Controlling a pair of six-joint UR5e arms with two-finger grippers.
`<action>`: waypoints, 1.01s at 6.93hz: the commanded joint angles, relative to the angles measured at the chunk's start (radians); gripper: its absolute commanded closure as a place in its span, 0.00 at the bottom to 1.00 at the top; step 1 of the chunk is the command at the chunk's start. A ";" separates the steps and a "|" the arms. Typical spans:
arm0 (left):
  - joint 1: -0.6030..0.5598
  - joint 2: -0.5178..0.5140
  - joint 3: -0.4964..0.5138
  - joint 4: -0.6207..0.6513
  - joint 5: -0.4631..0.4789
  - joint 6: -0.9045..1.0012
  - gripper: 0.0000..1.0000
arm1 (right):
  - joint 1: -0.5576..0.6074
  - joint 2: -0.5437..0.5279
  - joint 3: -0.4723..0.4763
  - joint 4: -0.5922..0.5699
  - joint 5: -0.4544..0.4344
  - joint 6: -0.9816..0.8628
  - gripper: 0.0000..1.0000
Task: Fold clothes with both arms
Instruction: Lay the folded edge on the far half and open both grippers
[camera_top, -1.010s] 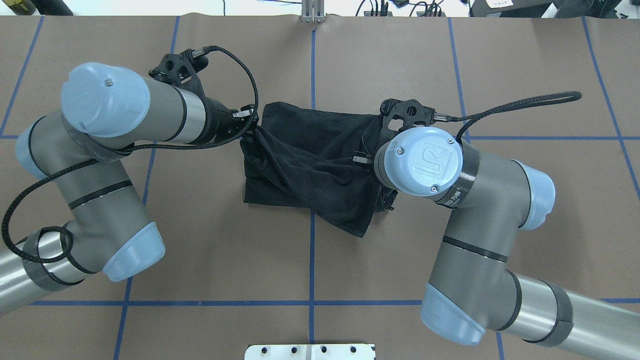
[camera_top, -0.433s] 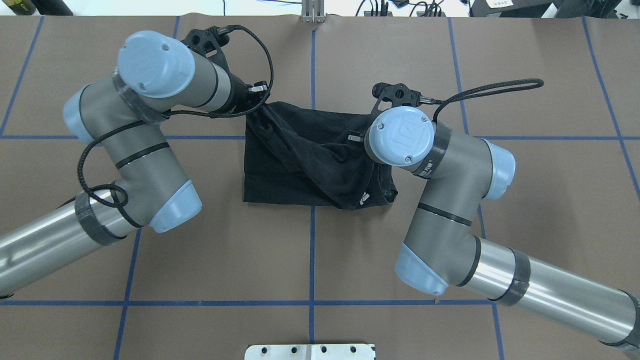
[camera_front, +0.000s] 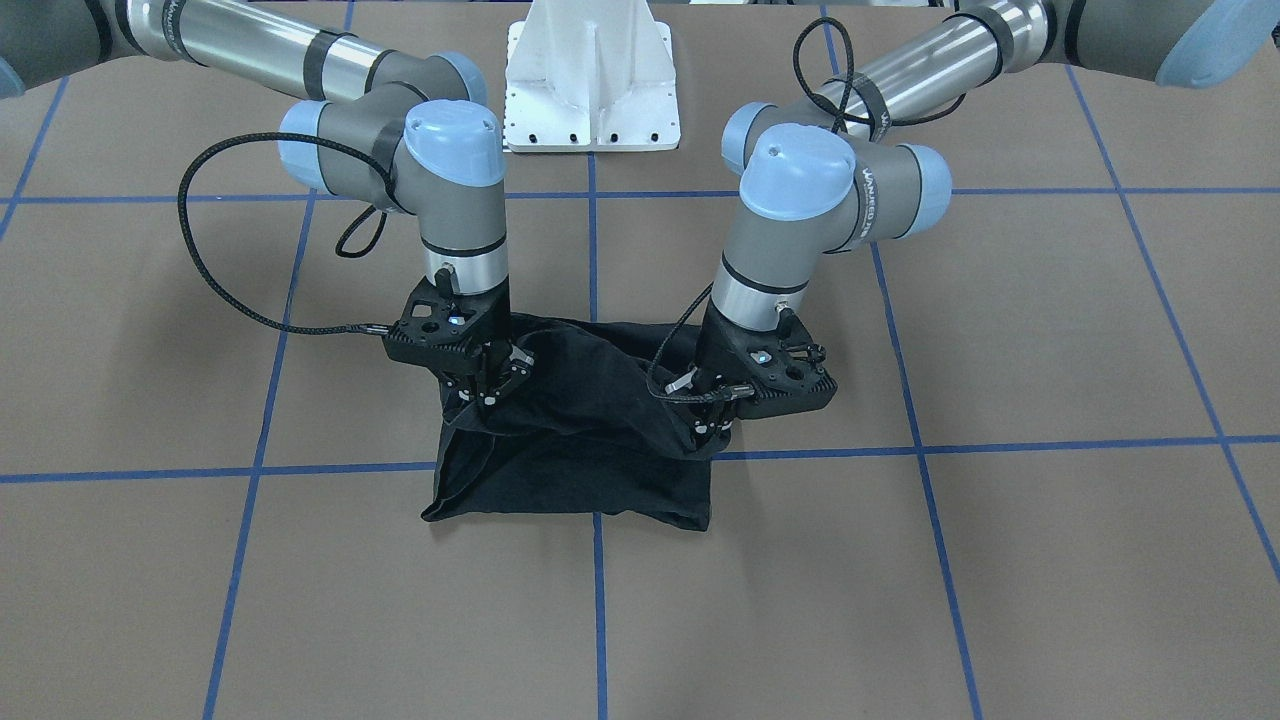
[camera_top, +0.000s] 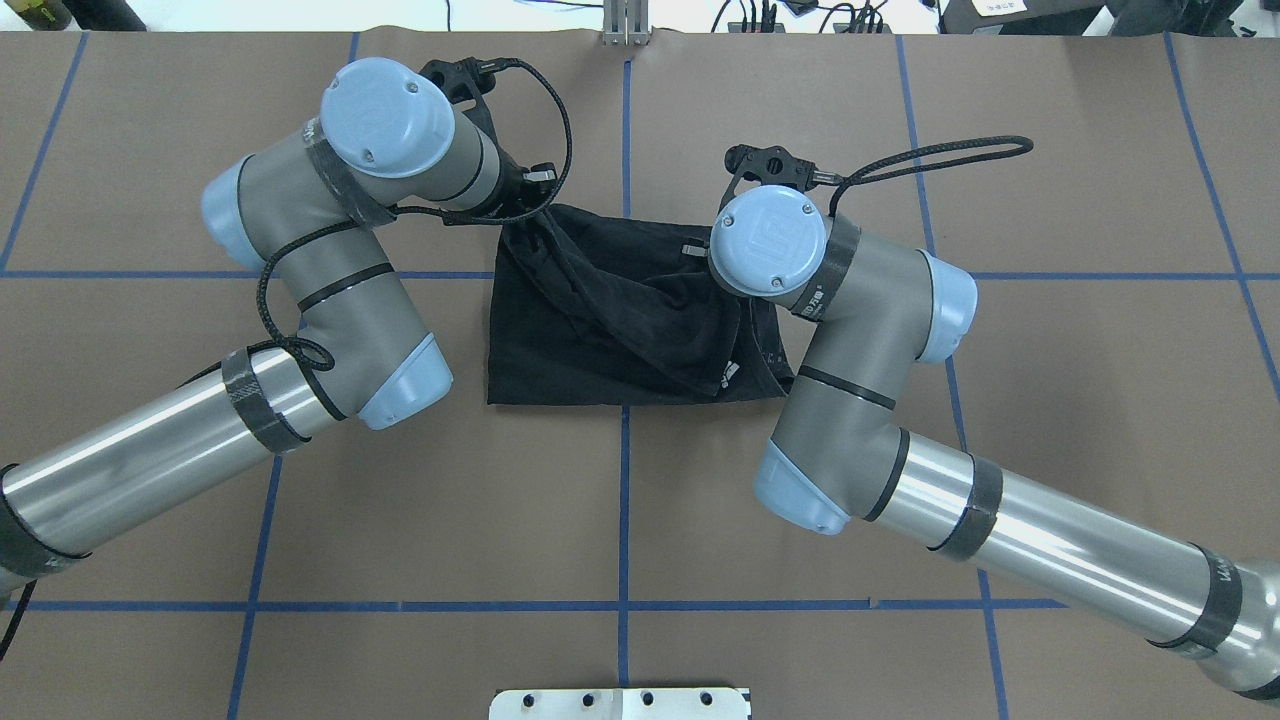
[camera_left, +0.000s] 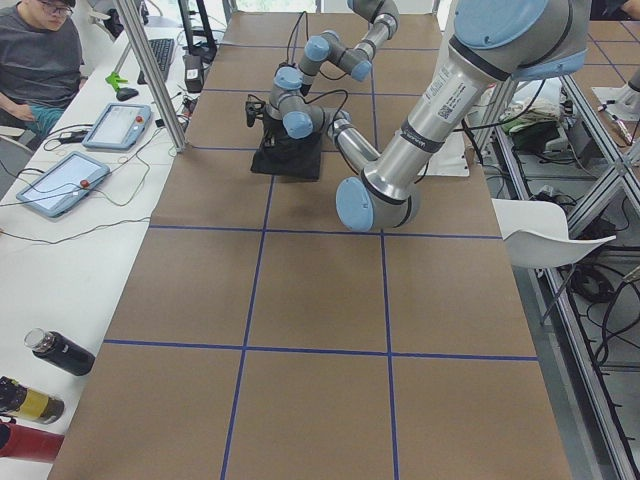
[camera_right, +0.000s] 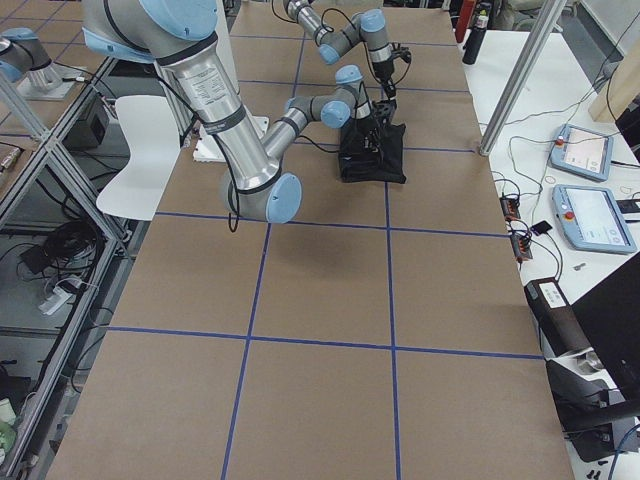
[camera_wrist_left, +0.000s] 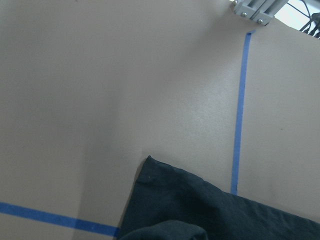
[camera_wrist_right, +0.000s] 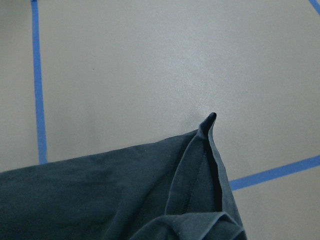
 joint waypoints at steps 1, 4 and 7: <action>-0.003 -0.077 0.194 -0.136 0.002 0.004 0.97 | 0.031 0.026 -0.098 0.083 0.026 -0.024 1.00; -0.052 -0.082 0.207 -0.160 -0.015 0.006 0.00 | 0.121 0.038 -0.130 0.107 0.138 -0.127 0.00; -0.175 0.159 -0.070 -0.153 -0.266 0.209 0.00 | 0.217 0.077 -0.093 0.099 0.385 -0.150 0.00</action>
